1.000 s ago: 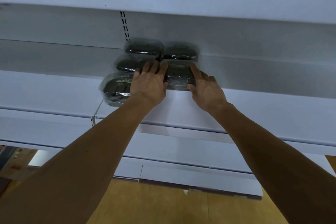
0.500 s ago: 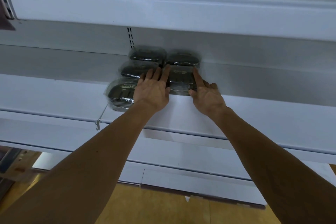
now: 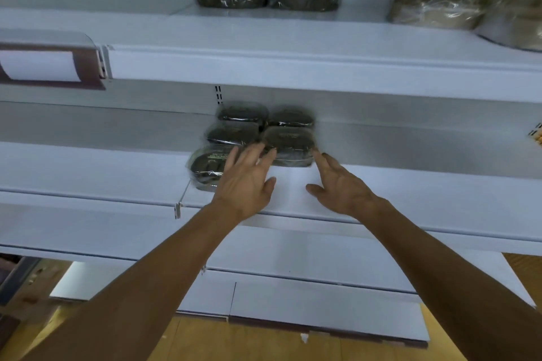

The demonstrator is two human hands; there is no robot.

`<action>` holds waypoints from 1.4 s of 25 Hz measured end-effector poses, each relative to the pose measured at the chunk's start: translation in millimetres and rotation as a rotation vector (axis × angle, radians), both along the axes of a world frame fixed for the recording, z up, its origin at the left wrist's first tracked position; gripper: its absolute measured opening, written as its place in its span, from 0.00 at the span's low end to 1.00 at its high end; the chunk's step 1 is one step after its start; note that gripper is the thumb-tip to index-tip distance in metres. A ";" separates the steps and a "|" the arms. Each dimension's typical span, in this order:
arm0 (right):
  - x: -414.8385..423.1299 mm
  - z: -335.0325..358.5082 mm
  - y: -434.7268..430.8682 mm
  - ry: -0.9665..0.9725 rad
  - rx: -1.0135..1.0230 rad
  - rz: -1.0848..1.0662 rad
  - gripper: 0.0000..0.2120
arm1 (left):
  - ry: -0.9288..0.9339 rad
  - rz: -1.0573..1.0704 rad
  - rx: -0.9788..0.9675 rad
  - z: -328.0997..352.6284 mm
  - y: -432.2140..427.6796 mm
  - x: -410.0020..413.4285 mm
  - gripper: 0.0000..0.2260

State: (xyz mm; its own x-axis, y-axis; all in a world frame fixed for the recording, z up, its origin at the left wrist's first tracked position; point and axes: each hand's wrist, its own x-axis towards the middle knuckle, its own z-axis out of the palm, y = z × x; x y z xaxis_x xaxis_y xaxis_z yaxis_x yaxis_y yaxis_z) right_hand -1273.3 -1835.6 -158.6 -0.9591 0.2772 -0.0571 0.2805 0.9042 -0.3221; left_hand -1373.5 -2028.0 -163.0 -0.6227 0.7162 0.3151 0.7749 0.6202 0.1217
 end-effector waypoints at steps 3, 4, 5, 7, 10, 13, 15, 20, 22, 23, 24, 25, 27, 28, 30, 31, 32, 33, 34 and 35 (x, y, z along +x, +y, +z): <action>22.4 16.3 -22.8 -0.010 0.045 0.047 0.35 | -0.030 -0.023 -0.029 0.8 -20.4 23.5 0.26; 28.8 22.7 -31.2 0.005 0.062 0.060 0.34 | -0.046 -0.032 -0.008 4.5 -26.0 28.8 0.26; 34.0 29.7 -39.2 0.027 0.082 0.072 0.34 | -0.061 -0.042 0.020 10.4 -30.6 33.0 0.25; 42.7 46.1 -55.9 0.070 0.117 0.091 0.33 | -0.055 -0.075 0.070 26.3 -40.0 39.6 0.25; 53.4 71.1 -77.3 0.104 0.139 0.100 0.32 | -0.025 -0.109 0.107 53.4 -53.2 49.1 0.26; 63.8 96.5 -95.2 0.141 0.183 0.095 0.32 | 0.043 -0.135 0.105 81.8 -69.4 59.1 0.26; 70.6 115.4 -107.0 0.186 0.214 0.092 0.32 | 0.067 -0.153 0.108 99.8 -79.7 64.6 0.27; 89.1 160.0 -131.5 0.323 0.234 0.086 0.28 | 0.097 -0.159 0.172 148.5 -97.3 77.2 0.27; 95.1 173.0 -133.9 0.355 0.249 0.078 0.28 | 0.106 -0.160 0.205 164.2 -100.7 79.5 0.27; 95.9 178.9 -132.6 0.372 0.257 0.072 0.28 | 0.109 -0.158 0.219 170.3 -100.9 78.7 0.27; 96.0 184.6 -130.4 0.389 0.270 0.065 0.29 | 0.112 -0.155 0.228 175.8 -100.3 77.6 0.27; 94.5 189.6 -126.7 0.403 0.285 0.060 0.29 | 0.116 -0.152 0.230 180.6 -98.8 75.9 0.26; 88.1 200.2 -116.8 0.426 0.306 0.045 0.29 | 0.137 -0.150 0.222 189.6 -92.1 70.1 0.26; 83.9 205.2 -111.2 0.434 0.306 0.035 0.29 | 0.146 -0.149 0.215 193.5 -86.9 65.9 0.26; 74.3 213.4 -98.3 0.440 0.294 0.018 0.29 | 0.139 -0.139 0.204 199.8 -73.8 54.5 0.27; 68.4 217.6 -89.7 0.438 0.291 0.015 0.30 | 0.129 -0.127 0.200 203.2 -64.9 46.5 0.27; 62.8 221.2 -81.0 0.431 0.293 0.013 0.30 | 0.119 -0.114 0.195 206.9 -56.0 38.7 0.28; 56.6 224.5 -72.0 0.422 0.297 0.012 0.30 | 0.113 -0.100 0.187 210.8 -46.8 30.9 0.28; 50.2 227.4 -62.1 0.411 0.300 0.011 0.30 | 0.109 -0.087 0.177 215.1 -37.4 23.2 0.28; 43.6 229.5 -52.0 0.400 0.298 0.007 0.31 | 0.103 -0.075 0.168 218.9 -28.3 15.9 0.28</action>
State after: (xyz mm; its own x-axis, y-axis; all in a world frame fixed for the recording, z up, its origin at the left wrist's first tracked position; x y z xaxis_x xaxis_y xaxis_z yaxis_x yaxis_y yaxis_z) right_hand -1229.7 -1887.6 70.9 -0.8915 0.2190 0.3966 0.1814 0.9747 -0.1305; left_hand -1357.6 -2056.3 55.9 -0.5276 0.6916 0.4932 0.8321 0.5377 0.1361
